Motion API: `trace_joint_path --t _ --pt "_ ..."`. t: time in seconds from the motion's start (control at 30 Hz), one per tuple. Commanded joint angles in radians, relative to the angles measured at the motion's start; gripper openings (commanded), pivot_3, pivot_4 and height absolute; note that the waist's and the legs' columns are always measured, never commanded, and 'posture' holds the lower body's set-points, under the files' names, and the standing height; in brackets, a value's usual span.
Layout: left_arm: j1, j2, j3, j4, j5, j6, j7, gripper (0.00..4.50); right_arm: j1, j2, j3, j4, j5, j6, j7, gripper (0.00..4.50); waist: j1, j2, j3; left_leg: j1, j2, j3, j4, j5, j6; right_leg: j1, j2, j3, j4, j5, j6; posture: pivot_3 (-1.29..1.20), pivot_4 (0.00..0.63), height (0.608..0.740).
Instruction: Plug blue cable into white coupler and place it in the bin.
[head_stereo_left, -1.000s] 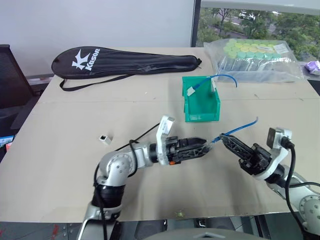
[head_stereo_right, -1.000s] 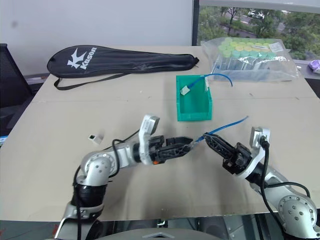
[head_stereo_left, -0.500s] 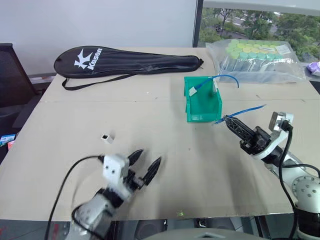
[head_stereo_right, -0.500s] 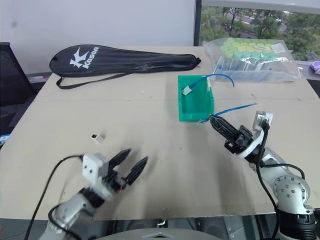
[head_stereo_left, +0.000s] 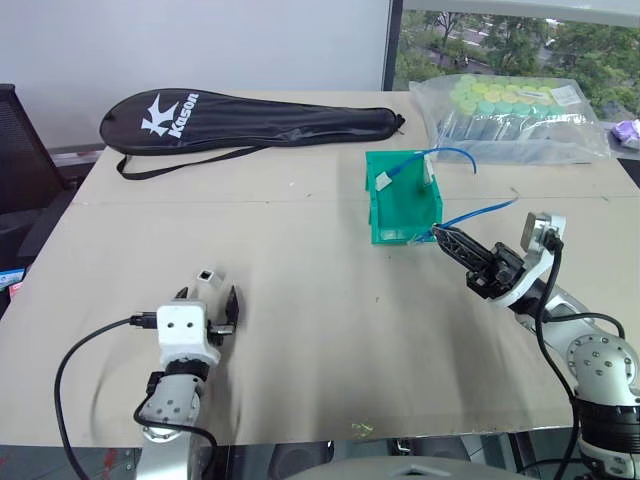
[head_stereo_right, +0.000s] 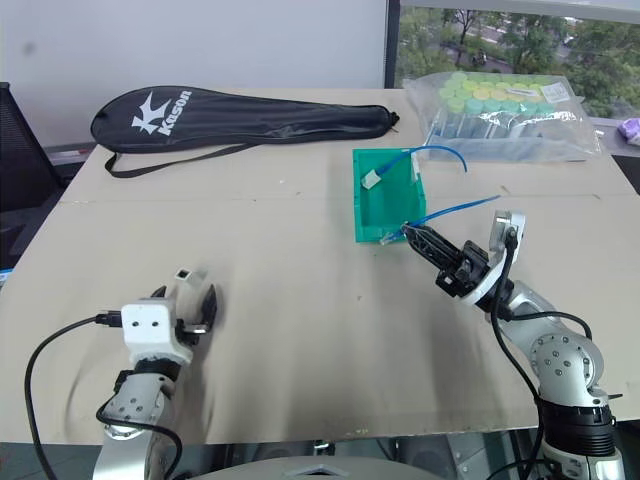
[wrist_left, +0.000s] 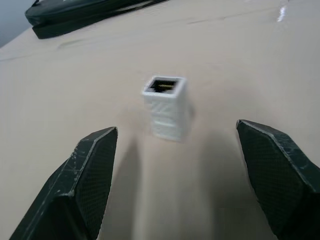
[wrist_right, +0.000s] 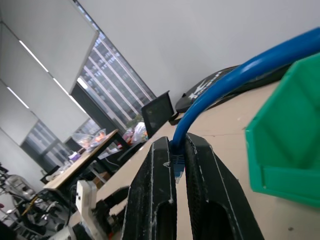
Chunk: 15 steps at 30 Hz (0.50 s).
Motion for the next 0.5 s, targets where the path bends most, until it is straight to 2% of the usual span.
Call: trace_joint_path --t 0.03,0.13,0.33,0.43,0.47,0.5 --pt "-0.034 0.015 0.011 0.053 -0.017 -0.001 -0.005 3.9 -0.003 0.006 -0.02 -0.024 0.003 -0.006 0.004 0.0 0.001 0.0 0.0 0.0 0.0 0.0 0.0 0.0 0.0 0.0 0.0 0.0 0.0 0.0 0.0 0.0 0.15 0.74" --pt "-0.088 0.03 0.025 0.099 -0.039 0.003 -0.011 3.9 0.005 0.01 -0.023 -0.031 -0.004 -0.008 0.0 0.0 0.004 0.002 -0.001 0.002 0.0 -0.001 0.001 0.0 0.0 0.001 0.0 -0.001 0.002 0.0 0.0 0.0 0.15 0.74" --pt "-0.147 0.109 0.034 0.195 -0.135 -0.01 -0.152 3.9 0.011 0.016 -0.022 -0.033 -0.015 -0.009 0.0 0.0 0.001 0.003 -0.002 0.003 0.001 -0.001 0.001 0.0 0.0 0.001 0.001 -0.001 0.005 0.0 -0.001 0.0 0.15 0.74" --pt "-0.119 0.143 0.033 0.242 -0.169 -0.038 -0.229 3.0 0.015 0.016 -0.024 -0.034 -0.02 -0.012 0.002 0.0 0.001 0.004 -0.003 0.003 0.001 0.0 0.001 0.0 0.0 0.001 0.0 0.0 0.004 0.0 -0.001 0.0 0.15 0.74" --pt "-0.109 0.152 0.031 0.257 -0.175 -0.05 -0.25 2.4 0.017 0.017 -0.024 -0.035 -0.022 -0.013 0.002 0.0 0.001 0.004 -0.003 0.003 0.001 0.0 0.001 0.0 0.0 0.001 0.0 0.0 0.004 0.0 -0.001 0.0 0.15 0.74" --pt "-0.103 0.157 0.03 0.266 -0.179 -0.059 -0.262 2.04 0.018 0.018 -0.024 -0.036 -0.024 -0.014 0.002 0.0 0.001 0.004 -0.003 0.003 0.001 0.0 0.001 0.0 0.0 0.001 0.0 0.0 0.004 0.0 -0.001 0.0 0.15 0.74"
